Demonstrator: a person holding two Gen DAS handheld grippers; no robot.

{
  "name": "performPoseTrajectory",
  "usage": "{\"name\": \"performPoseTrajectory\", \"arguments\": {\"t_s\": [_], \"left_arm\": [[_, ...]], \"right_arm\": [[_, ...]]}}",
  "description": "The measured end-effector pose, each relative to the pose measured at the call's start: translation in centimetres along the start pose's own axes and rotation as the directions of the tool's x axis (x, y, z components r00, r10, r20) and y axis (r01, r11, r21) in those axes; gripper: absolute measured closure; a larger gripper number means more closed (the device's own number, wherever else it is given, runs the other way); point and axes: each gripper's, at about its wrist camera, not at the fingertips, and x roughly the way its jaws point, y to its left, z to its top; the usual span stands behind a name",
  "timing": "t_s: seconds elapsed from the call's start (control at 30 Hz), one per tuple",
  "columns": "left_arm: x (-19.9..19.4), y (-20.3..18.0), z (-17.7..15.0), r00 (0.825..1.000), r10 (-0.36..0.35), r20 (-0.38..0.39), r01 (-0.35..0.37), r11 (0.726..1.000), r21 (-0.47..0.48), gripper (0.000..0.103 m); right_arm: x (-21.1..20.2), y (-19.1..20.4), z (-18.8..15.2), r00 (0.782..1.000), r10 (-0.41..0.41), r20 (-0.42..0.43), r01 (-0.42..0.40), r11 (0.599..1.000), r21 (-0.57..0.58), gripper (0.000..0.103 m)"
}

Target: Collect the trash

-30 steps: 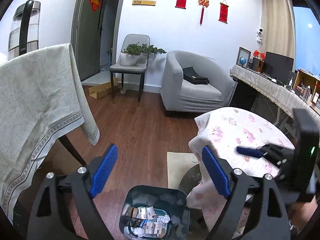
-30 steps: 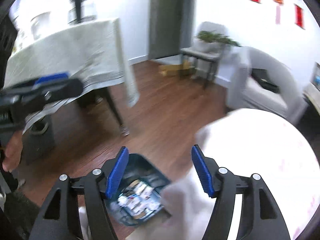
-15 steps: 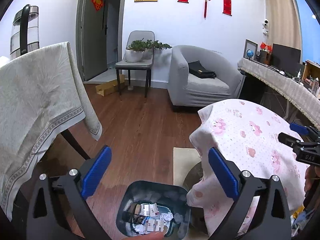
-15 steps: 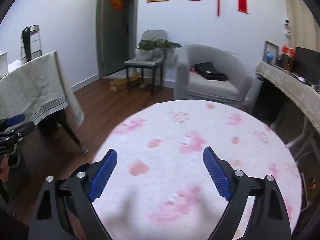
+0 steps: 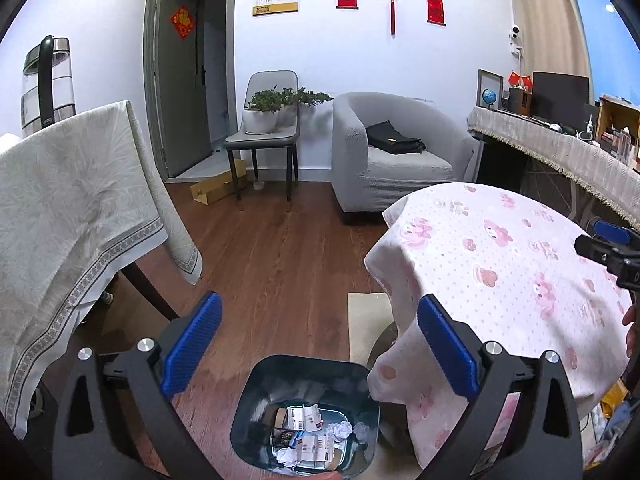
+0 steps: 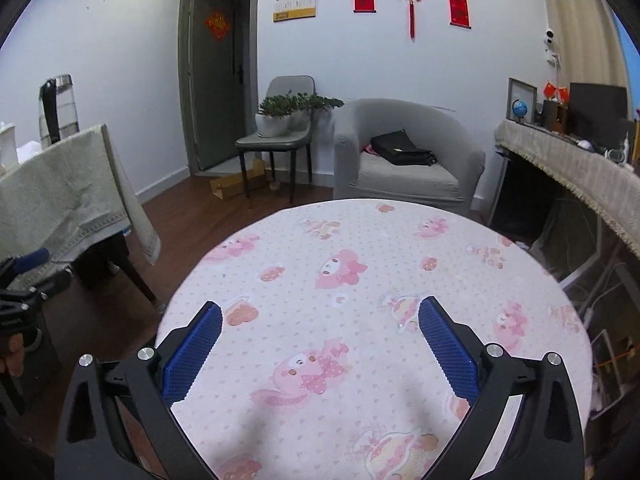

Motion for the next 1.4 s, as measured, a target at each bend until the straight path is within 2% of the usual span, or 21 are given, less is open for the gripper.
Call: {"name": "performPoseTrajectory", "arguments": {"t_s": [0.33,0.6,1.4], "left_arm": [[-0.6,0.4,-0.4,1.0,0.016,0.008,-0.016,1.0,-0.009,0.003],[-0.8,0.7,-0.4,0.999,0.03,0.014,-0.03,0.999,-0.02,0.003],[-0.6,0.2,-0.7,1.0,0.022,0.003,-0.022,1.0,-0.004,0.003]], "right_arm": [[-0.5,1.1,-0.3,0.999,0.042,0.005,-0.042,0.999,-0.024,0.004],[-0.4,2.5,-0.4,1.0,0.025,0.008,-0.024,0.995,-0.1,0.004],[-0.7,2.4,-0.4,1.0,0.022,0.016,-0.021,0.995,-0.1,0.004]]}}
